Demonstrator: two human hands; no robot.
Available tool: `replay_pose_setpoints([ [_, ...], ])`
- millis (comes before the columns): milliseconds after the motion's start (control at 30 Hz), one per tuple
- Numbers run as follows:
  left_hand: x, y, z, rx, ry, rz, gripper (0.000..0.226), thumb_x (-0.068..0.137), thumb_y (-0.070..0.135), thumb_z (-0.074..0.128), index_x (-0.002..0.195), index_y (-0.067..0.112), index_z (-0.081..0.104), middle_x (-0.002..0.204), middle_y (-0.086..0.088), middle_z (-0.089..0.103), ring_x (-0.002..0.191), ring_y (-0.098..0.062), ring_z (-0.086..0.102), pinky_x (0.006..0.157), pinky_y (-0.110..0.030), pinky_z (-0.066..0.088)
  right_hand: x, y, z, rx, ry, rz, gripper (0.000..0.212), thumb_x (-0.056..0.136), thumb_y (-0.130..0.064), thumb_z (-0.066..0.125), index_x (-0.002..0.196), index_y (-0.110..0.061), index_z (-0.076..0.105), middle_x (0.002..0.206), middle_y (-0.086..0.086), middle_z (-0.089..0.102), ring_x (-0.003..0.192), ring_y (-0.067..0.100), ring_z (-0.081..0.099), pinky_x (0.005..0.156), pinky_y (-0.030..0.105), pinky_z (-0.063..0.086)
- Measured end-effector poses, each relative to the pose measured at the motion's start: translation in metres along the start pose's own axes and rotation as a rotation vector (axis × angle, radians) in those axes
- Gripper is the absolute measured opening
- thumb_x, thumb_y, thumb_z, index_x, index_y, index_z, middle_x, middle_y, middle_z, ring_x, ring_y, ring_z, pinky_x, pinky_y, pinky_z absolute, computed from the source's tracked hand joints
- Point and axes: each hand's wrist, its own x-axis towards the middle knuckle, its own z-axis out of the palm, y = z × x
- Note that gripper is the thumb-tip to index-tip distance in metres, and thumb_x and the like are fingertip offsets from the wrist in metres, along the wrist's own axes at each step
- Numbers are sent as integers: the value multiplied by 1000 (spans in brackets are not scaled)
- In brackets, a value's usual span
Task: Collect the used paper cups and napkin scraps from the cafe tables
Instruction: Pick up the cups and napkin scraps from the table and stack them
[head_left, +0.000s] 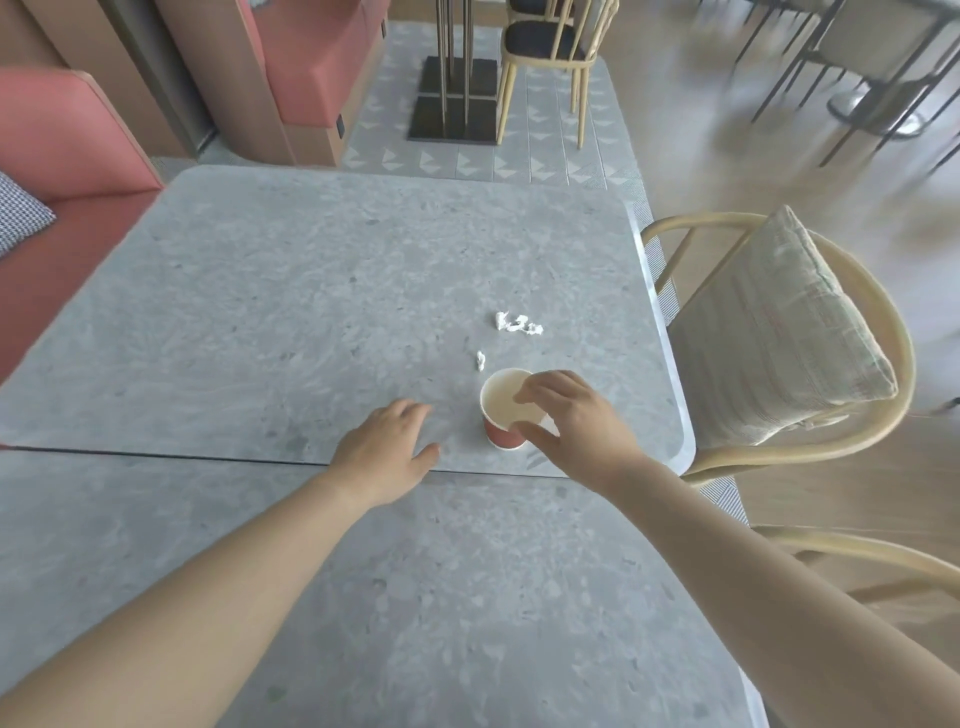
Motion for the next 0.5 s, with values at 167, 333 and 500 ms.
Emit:
replay_pose_setpoints([
  [167, 44, 11, -21, 15, 59, 62, 53, 92, 43, 44, 138, 19, 33, 143, 0, 36, 129, -22, 37, 98, -42, 42, 29, 14, -9, 40, 147, 83, 19, 88, -19, 60, 104, -9, 65, 109, 5, 63, 101, 25, 55, 77, 28, 46],
  [333, 93, 20, -25, 57, 42, 148, 48, 89, 39, 51, 133, 23, 37, 141, 2, 37, 127, -22, 39, 95, -40, 42, 59, 56, 4, -2, 46, 196, 25, 90, -22, 57, 112, -10, 61, 118, 6, 58, 108, 25, 52, 88, 30, 42],
  [500, 140, 20, -12, 65, 12, 163, 51, 86, 31, 59, 132, 22, 39, 137, 0, 38, 125, -22, 41, 96, -41, 43, 84, 88, 38, -62, -114, 218, 35, 90, -25, 57, 123, -15, 54, 130, 4, 50, 116, 25, 47, 90, 28, 37],
])
